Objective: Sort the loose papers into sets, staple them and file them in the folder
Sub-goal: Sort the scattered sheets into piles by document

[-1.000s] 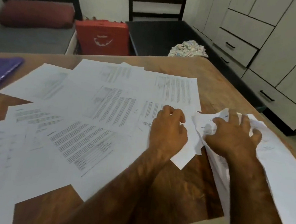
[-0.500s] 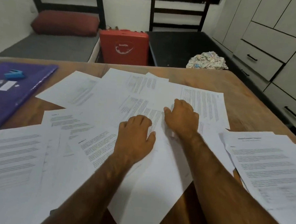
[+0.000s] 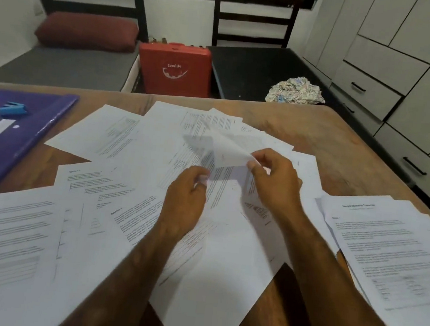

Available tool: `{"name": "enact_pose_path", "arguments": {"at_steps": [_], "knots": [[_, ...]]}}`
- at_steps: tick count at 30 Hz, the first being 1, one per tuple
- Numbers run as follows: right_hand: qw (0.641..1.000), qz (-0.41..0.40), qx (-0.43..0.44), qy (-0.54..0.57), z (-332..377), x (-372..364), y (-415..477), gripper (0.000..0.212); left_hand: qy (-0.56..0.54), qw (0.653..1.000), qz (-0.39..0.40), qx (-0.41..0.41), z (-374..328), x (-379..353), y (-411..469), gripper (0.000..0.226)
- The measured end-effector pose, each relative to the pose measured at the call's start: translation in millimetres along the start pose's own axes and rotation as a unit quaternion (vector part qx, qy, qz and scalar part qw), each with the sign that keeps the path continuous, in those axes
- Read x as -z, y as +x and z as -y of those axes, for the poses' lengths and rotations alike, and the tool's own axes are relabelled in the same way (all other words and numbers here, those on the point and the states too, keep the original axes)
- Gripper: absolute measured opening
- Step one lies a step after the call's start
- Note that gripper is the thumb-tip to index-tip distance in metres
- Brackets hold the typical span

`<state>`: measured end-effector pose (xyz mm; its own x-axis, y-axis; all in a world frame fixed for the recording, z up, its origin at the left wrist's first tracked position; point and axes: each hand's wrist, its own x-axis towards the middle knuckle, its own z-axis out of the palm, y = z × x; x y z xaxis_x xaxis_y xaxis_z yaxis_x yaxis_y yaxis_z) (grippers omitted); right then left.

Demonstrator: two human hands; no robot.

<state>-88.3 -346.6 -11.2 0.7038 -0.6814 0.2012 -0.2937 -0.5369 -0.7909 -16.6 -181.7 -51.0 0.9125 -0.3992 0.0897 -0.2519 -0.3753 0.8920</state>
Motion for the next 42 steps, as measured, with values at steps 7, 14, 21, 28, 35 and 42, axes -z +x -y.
{"name": "enact_pose_path", "arguments": {"at_steps": [7,14,21,28,35,42], "knots": [[0.957,0.255,0.131,0.040,-5,58,-65,0.033,-0.470,0.866,-0.070,0.152,-25,92,6,0.027],[0.966,0.242,0.052,0.079,-13,61,-86,0.051,-0.447,0.865,0.167,0.155,19,110,-10,0.063],[0.922,0.256,-0.157,0.244,15,40,-91,0.043,-0.438,0.873,0.197,0.085,14,125,-21,0.062],[0.901,0.330,-0.174,0.221,34,21,-104,0.025,-0.406,0.897,0.147,0.091,7,168,-30,0.050],[0.878,0.384,-0.167,0.233,72,-30,-118,0.026,-0.388,0.906,0.062,0.159,33,235,-54,0.044],[0.930,0.326,-0.112,0.129,86,-49,-118,0.019,-0.320,0.931,0.064,0.166,46,252,-69,0.033]]}}
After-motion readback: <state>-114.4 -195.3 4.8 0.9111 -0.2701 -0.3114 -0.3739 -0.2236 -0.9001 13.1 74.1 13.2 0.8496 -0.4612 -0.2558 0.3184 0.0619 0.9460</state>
